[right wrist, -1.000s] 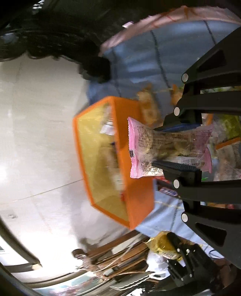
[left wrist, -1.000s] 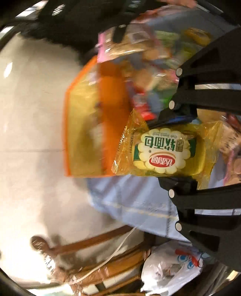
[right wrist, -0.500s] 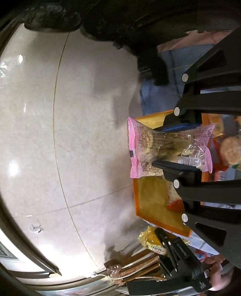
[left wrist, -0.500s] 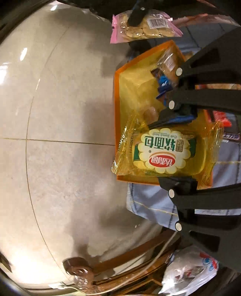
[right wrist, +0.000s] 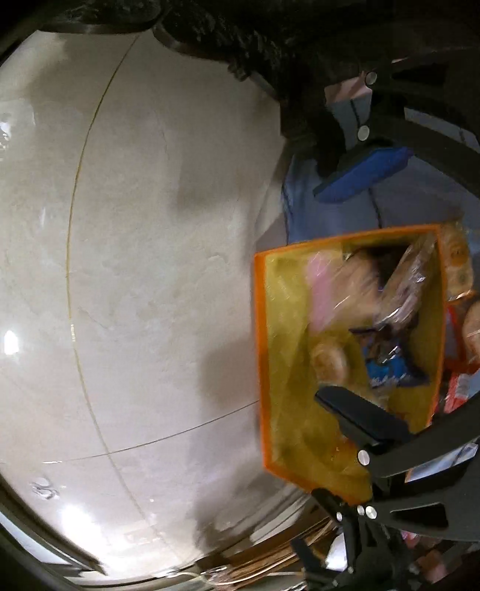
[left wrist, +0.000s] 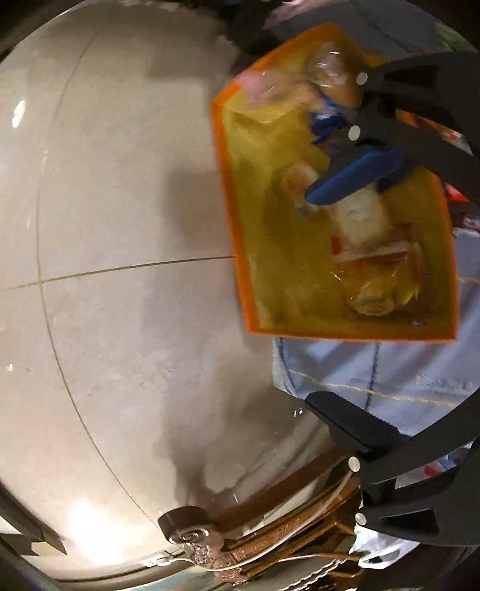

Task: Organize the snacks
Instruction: 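Drop the yellow bread pack from the left tool while the right tool drops the pink biscuit pack, then drop the pink cracker bag from the left tool while the right tool drops the cookie pack, then grasp the chocolate bar with the left tool while the right tool grasps the wafer roll pack, then carry the chocolate bar and wafer roll pack over the orange box and release both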

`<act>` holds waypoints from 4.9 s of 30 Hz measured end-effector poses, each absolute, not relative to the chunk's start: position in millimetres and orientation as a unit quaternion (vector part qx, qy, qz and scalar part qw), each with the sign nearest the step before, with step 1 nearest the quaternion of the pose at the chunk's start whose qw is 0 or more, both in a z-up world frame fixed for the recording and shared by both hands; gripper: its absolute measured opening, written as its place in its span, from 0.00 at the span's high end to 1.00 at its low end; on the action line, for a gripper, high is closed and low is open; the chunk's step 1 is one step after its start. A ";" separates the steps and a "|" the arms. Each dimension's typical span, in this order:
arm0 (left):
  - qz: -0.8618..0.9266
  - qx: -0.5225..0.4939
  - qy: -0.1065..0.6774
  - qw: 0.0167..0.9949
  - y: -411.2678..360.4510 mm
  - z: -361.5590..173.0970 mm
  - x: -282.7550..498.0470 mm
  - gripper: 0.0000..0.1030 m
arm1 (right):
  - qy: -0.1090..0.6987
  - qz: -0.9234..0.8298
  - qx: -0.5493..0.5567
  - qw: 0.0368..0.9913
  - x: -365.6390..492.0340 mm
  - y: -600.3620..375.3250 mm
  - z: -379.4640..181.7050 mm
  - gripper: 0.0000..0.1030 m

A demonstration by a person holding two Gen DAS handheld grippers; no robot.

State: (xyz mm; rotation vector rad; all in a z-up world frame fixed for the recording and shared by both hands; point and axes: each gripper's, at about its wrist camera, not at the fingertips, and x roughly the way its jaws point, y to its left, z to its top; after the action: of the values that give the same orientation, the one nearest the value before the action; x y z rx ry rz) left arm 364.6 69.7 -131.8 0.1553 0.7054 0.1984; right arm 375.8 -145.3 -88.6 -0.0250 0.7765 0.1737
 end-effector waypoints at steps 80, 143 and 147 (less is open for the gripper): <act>0.058 -0.010 0.384 0.922 70.7 -109.0 370.2 0.46 | 0.381 0.086 0.009 0.921 382.7 -164.8 -87.1 0.28; -0.016 -0.013 0.416 0.909 75.3 -155.1 218.8 0.83 | 0.398 0.032 0.150 0.904 232.4 -235.3 -105.3 0.78; 0.040 -0.007 0.370 0.928 75.3 -114.5 239.9 0.83 | 0.384 0.068 0.140 0.910 258.3 -214.3 -83.8 0.78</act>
State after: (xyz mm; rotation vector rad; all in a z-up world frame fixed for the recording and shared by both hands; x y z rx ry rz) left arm 239.9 75.3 -114.5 -0.0147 0.7581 0.0820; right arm 258.3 -214.3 -83.8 0.2881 0.7913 0.1408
